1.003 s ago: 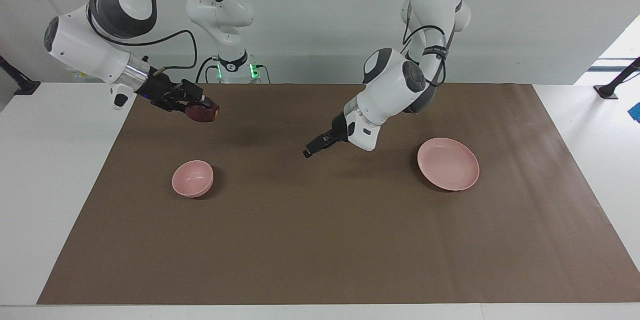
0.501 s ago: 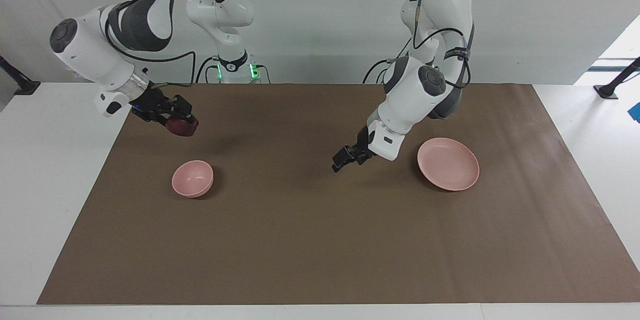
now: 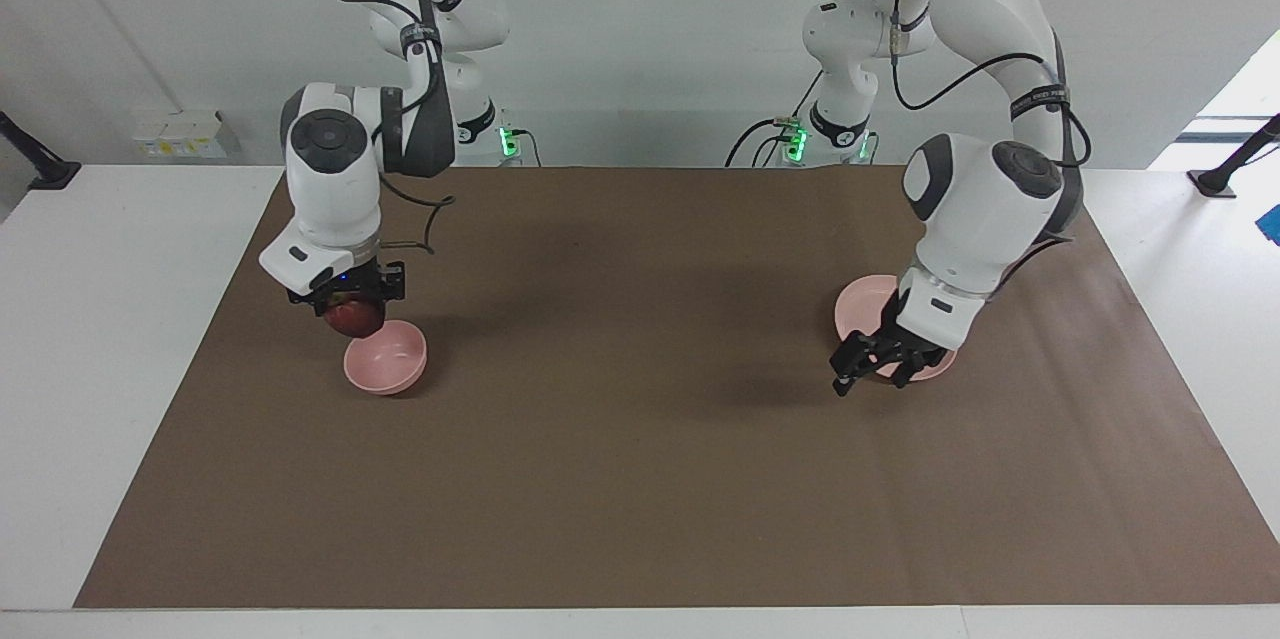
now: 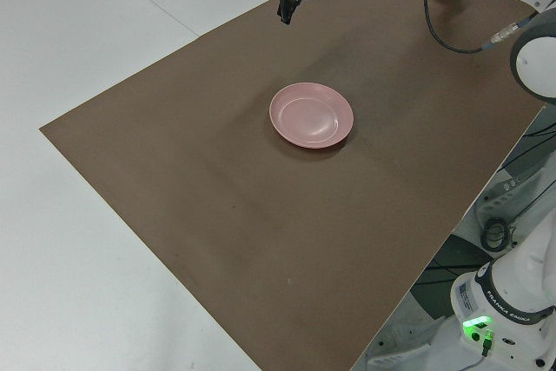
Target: Move apple from plate to bowl
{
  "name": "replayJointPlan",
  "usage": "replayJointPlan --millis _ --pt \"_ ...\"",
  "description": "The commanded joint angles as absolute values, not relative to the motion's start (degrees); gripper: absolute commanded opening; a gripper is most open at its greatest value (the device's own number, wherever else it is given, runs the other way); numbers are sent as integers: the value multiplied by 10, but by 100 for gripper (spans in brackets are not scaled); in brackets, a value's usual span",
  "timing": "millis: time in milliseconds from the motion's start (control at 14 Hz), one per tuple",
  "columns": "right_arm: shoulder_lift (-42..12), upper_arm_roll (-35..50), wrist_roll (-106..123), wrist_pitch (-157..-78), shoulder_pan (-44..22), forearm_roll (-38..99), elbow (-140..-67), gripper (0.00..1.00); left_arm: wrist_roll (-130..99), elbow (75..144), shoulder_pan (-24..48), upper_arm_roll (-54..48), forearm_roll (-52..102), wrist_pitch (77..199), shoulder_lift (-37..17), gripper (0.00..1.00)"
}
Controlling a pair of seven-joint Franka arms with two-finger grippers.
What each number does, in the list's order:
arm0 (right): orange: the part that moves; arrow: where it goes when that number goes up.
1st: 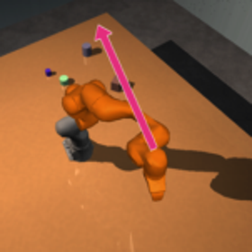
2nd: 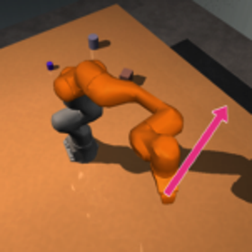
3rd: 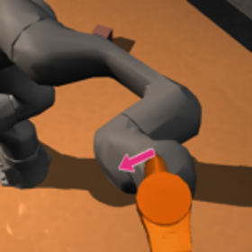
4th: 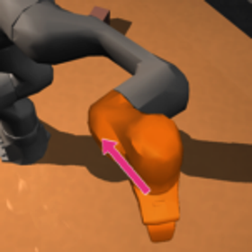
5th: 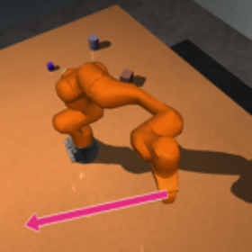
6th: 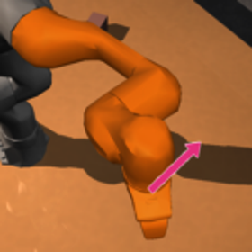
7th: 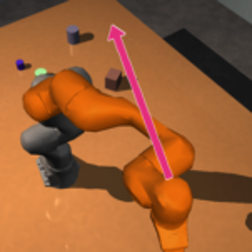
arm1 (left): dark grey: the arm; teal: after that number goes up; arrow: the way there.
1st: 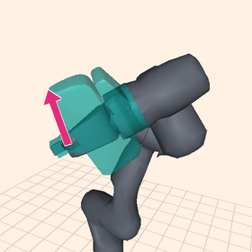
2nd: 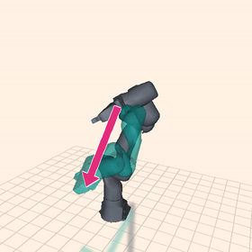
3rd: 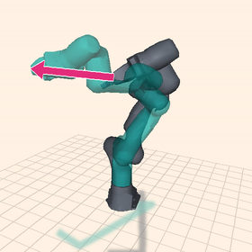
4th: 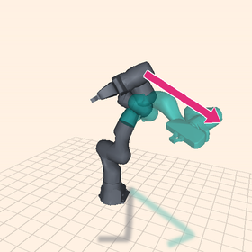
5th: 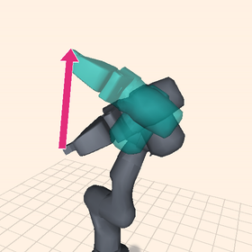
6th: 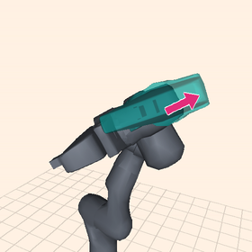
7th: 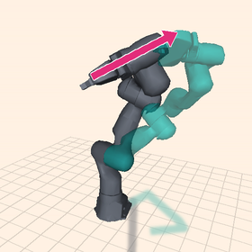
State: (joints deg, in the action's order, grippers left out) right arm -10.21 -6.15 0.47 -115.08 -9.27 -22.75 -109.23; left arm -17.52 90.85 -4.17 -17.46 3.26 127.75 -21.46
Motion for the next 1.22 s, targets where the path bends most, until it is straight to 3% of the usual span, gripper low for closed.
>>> replayJointPlan --millis 0,645,1146 --pt "-121 -61 -7 -1170 -89 -266 -1085 0 -136 913 -80 -180 20 1267 -170 100" --pt "-147 -57 -27 -1214 -98 -256 -1080 0 -62 911 -127 -176 22 936 -37 100" --pt "-161 -57 -33 -1225 -100 -246 -1088 0 -61 911 -139 -168 26 871 1 100"
